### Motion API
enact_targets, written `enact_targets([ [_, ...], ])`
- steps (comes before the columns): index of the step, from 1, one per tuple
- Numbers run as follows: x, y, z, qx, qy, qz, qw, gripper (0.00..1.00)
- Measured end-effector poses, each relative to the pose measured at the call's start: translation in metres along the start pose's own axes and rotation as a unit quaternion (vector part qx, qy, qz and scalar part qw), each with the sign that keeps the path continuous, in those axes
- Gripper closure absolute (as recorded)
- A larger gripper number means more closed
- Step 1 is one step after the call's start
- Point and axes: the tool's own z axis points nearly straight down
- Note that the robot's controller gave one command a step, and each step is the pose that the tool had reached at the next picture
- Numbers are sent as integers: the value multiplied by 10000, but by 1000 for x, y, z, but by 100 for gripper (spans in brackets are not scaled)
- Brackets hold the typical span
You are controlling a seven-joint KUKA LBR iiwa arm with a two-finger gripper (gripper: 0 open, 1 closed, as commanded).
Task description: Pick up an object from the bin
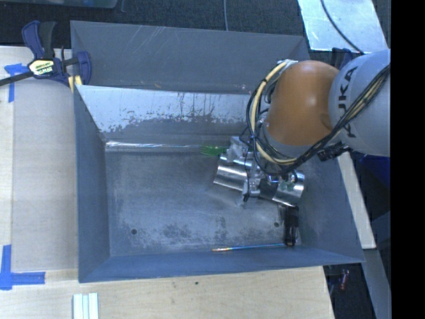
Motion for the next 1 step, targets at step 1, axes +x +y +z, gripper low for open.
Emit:
enact_targets([
  [1, -2, 0, -5, 2, -36, 2, 10000, 0],
])
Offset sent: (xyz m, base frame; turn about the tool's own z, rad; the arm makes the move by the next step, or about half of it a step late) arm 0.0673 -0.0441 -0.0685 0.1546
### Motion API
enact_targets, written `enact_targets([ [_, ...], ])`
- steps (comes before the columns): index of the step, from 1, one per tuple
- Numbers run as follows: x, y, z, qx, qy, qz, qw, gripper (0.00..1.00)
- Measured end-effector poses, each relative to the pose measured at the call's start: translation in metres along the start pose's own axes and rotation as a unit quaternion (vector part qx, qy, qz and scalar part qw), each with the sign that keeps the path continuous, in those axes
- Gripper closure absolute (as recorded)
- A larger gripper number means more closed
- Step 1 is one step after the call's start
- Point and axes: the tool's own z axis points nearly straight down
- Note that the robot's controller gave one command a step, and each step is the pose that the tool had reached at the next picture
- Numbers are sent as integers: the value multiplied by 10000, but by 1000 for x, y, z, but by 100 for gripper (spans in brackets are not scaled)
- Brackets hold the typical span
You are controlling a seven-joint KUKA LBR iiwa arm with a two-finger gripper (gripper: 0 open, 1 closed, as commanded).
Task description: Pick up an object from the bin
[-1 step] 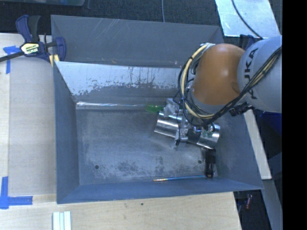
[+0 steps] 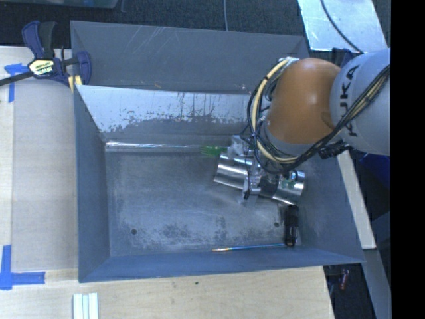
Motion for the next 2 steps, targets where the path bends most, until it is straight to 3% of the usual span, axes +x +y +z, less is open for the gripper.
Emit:
enact_targets([
  [1, -64, -43, 74, -14, 79, 764, 9970, 0],
  [2, -47, -43, 0, -15, -65, 1587, 9873, 0],
])
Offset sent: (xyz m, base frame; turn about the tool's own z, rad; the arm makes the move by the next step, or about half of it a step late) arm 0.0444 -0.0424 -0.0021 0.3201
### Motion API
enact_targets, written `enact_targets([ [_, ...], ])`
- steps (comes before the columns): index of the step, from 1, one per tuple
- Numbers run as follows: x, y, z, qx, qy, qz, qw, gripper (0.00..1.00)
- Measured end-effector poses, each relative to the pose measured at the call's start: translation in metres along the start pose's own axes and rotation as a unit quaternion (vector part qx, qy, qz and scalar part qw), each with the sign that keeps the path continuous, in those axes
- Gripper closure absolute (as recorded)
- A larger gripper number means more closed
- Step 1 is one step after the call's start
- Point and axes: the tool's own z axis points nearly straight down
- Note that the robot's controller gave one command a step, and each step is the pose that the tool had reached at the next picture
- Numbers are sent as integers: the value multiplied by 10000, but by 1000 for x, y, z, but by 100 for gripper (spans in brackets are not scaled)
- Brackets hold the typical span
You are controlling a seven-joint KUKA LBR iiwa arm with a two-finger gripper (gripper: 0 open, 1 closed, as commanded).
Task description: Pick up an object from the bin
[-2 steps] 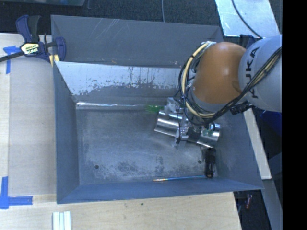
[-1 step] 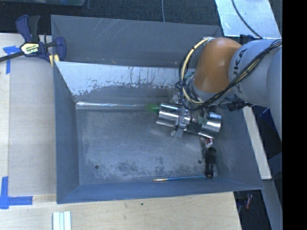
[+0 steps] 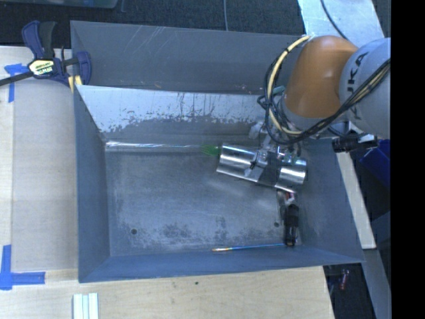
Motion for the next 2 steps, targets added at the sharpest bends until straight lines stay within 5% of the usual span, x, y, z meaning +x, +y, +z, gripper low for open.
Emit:
enact_targets([
  [1, -13, 4, 72, 24, 151, -796, 9967, 0],
  [2, -10, 11, 75, -2, 129, 553, 9984, 0],
])
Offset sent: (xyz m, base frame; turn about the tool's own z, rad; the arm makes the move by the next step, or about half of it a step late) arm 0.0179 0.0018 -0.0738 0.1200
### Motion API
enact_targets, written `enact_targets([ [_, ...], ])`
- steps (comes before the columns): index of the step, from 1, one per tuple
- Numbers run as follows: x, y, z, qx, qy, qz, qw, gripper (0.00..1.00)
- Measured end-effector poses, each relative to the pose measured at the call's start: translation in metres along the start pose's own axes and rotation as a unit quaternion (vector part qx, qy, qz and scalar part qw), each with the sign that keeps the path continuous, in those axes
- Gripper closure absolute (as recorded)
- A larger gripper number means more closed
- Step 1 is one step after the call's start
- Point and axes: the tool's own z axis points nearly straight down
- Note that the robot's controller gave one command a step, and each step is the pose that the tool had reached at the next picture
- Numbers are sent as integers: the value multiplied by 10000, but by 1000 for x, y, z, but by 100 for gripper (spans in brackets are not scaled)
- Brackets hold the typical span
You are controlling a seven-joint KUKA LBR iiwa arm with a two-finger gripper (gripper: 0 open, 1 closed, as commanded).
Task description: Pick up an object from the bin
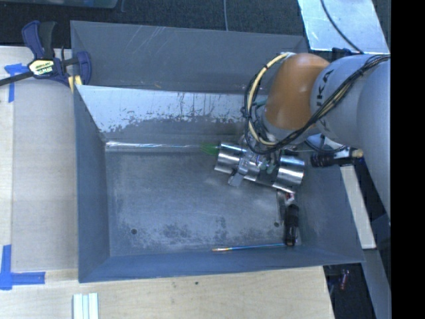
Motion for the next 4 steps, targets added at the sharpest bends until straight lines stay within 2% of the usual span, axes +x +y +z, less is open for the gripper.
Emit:
enact_targets([
  [1, 1, 2, -2, 47, 6, -189, 9998, 100],
  [3, 1, 1, -6, 49, 7, -193, 9998, 100],
  [4, 3, 1, -19, 54, 25, -190, 9998, 100],
])
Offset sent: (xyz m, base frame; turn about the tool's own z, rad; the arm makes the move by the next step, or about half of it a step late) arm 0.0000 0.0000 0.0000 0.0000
